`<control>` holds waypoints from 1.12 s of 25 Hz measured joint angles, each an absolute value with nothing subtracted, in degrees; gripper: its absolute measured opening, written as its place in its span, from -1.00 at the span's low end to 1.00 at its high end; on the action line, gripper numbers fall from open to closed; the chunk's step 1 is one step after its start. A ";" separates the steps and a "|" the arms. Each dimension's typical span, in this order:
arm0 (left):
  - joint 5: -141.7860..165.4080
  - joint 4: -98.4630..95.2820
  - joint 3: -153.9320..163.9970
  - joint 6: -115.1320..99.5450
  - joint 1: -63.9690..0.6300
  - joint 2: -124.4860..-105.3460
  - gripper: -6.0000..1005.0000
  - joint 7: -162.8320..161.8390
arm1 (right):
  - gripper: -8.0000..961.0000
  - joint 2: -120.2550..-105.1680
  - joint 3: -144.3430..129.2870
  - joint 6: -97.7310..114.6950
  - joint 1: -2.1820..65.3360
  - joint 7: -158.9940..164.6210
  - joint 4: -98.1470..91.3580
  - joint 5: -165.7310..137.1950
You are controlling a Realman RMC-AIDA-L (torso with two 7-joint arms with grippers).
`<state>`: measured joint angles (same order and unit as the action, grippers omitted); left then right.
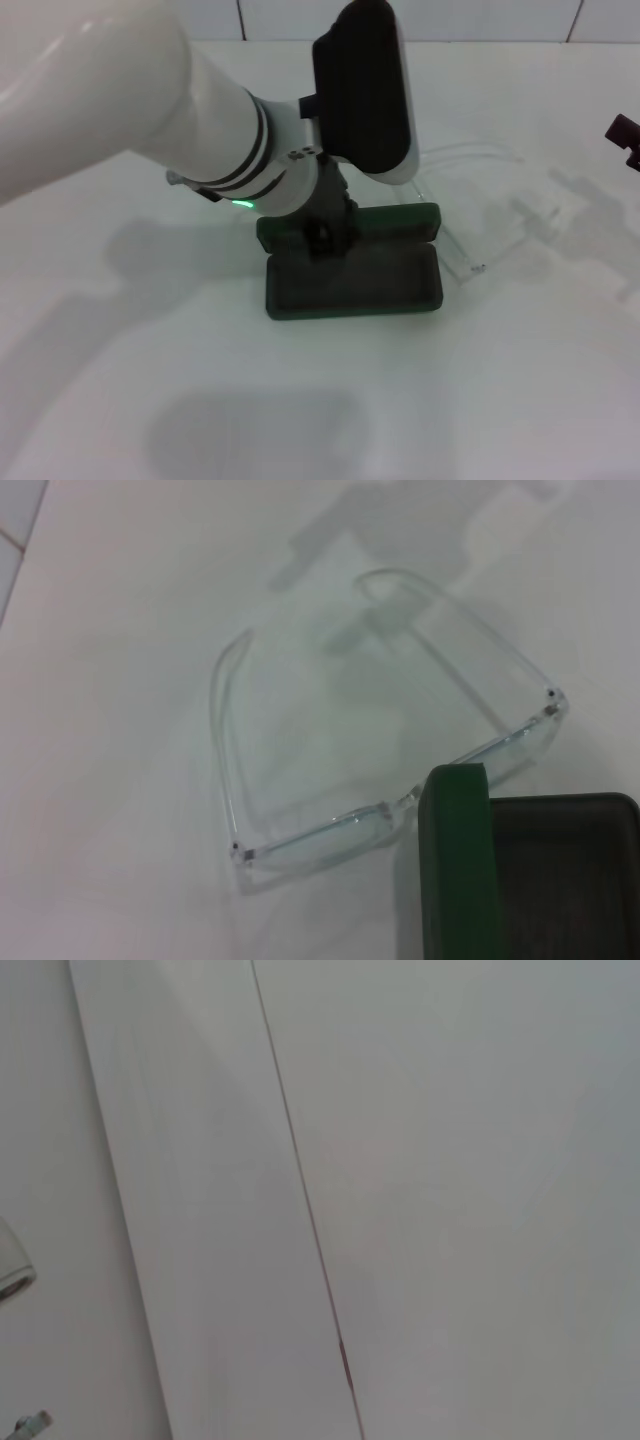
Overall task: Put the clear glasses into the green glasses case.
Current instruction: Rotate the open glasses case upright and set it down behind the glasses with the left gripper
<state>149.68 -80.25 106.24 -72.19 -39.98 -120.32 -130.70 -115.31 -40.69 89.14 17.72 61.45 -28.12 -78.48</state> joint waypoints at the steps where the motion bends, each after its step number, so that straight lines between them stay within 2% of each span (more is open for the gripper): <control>1: 149.60 -80.01 106.56 -71.73 -40.28 -120.32 -0.56 -130.79 | 0.45 -115.31 -40.67 89.14 17.63 61.34 -28.12 -78.48; 28: 149.59 -77.75 110.11 -65.37 -41.53 -120.32 -0.54 -130.87 | 0.44 -115.13 -39.19 89.87 17.20 59.91 -26.71 -78.20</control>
<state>149.59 -77.75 110.11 -65.37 -41.53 -120.32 -130.87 -115.13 -39.19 89.87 17.20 59.91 -26.71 -78.20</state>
